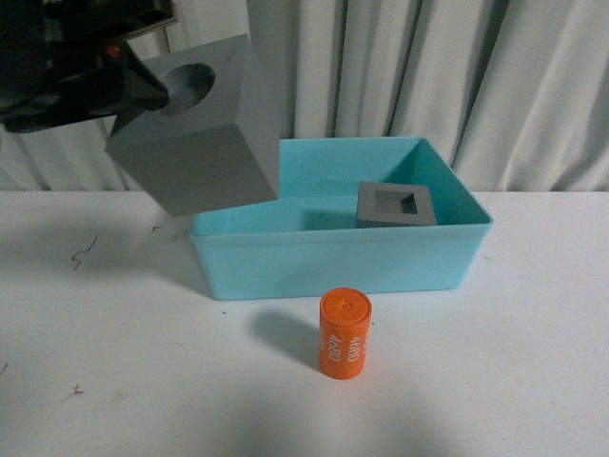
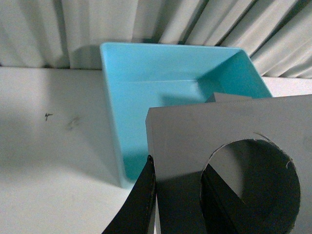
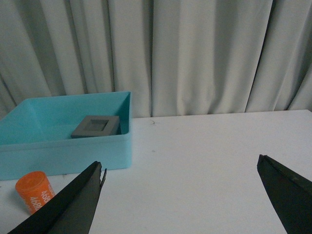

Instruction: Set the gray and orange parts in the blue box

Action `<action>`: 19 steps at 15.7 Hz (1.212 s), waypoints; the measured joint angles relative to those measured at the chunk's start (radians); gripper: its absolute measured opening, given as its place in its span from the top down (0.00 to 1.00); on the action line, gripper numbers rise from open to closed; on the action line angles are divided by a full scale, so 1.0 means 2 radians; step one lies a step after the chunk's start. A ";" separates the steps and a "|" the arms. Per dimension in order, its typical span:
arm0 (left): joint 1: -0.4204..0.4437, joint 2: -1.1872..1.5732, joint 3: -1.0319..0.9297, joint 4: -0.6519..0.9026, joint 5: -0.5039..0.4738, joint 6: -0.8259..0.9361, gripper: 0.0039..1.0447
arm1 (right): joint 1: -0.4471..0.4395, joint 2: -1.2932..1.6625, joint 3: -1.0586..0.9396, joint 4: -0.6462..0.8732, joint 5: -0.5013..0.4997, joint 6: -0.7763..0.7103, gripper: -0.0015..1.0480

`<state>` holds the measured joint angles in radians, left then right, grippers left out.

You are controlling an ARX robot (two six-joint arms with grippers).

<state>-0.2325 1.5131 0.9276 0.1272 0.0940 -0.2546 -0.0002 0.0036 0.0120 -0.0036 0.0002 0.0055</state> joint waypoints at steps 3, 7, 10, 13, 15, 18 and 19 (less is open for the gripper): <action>-0.010 0.045 0.043 0.003 -0.006 0.002 0.80 | 0.000 0.000 0.000 0.000 0.000 0.000 0.06; -0.021 0.128 0.123 0.010 -0.021 0.023 0.80 | 0.000 0.000 0.000 0.000 0.000 0.000 0.06; -0.018 0.216 0.160 0.008 -0.035 0.049 0.81 | 0.000 0.000 0.000 0.000 0.000 0.000 0.06; -0.013 0.217 0.159 0.015 -0.040 0.053 0.81 | 0.000 0.000 0.000 0.000 0.000 0.000 0.06; -0.010 0.218 0.155 0.016 -0.041 0.052 0.81 | 0.000 0.000 0.000 0.000 0.000 0.000 0.06; -0.010 0.218 0.130 0.020 -0.038 0.052 0.69 | 0.000 0.000 0.000 0.000 0.000 0.000 0.06; -0.010 0.217 0.123 0.020 -0.038 0.052 0.62 | 0.000 0.000 0.000 0.000 0.000 0.000 0.06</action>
<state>-0.2516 1.9469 1.1736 0.1665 0.0181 -0.1513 -0.0002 0.0036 0.0120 -0.0036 0.0002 0.0055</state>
